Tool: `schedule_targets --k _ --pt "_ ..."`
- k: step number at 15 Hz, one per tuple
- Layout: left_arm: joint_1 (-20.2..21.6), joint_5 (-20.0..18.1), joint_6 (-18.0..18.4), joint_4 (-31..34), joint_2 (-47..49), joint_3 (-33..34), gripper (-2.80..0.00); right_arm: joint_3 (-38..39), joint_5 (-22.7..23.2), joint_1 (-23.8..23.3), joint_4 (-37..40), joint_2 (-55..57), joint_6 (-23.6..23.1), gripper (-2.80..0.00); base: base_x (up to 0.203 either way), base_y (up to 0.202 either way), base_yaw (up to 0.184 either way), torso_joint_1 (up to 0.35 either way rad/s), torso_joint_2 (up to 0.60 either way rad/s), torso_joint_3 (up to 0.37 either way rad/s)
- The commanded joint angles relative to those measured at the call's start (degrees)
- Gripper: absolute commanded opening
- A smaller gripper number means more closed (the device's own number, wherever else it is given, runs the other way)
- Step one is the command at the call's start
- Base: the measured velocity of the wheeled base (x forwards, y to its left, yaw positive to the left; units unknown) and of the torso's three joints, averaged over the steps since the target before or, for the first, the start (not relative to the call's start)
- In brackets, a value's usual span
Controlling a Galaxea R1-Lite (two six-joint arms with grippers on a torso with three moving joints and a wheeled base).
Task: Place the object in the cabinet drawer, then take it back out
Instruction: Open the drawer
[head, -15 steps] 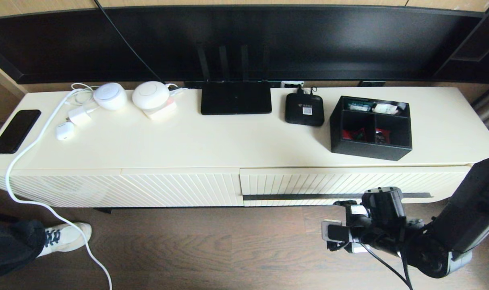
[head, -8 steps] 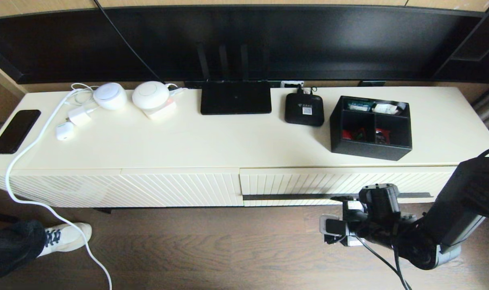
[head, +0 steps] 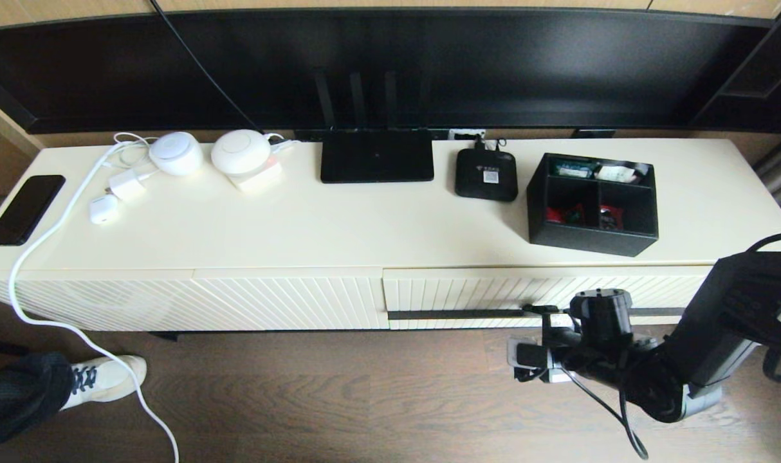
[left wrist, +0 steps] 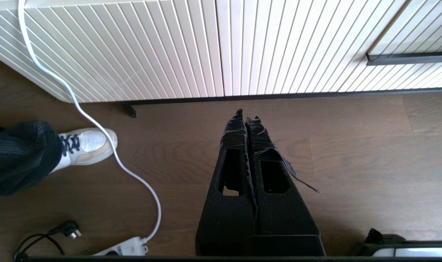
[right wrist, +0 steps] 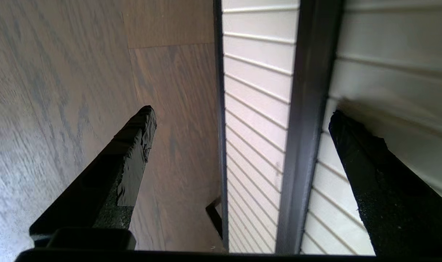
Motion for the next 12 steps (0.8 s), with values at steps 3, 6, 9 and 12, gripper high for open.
schedule_targets --k 3,6,9,12 --pt "0.0 0.01 0.0 0.02 0.09 -0.03 -2.8 0.55 0.13 -0.72 -0.48 1.94 -0.47 0.0 0.0 0.0 0.0 0.0 0.0 0.0" --pt "0.0 0.01 0.0 0.02 0.09 0.05 -2.8 1.43 0.13 -0.81 -0.48 2.15 -0.47 0.0 0.0 0.0 0.0 0.0 0.0 0.0" --pt "0.0 0.01 0.0 0.02 0.09 0.05 -2.8 5.35 0.19 -0.81 -0.5 0.38 -0.56 0.0 0.0 0.0 0.0 0.0 0.0 0.0" --pt "0.0 0.01 0.0 0.02 0.09 -0.03 -2.8 9.79 0.13 -0.81 -0.56 -0.3 -0.56 0.0 0.0 0.0 0.0 0.0 0.0 0.0"
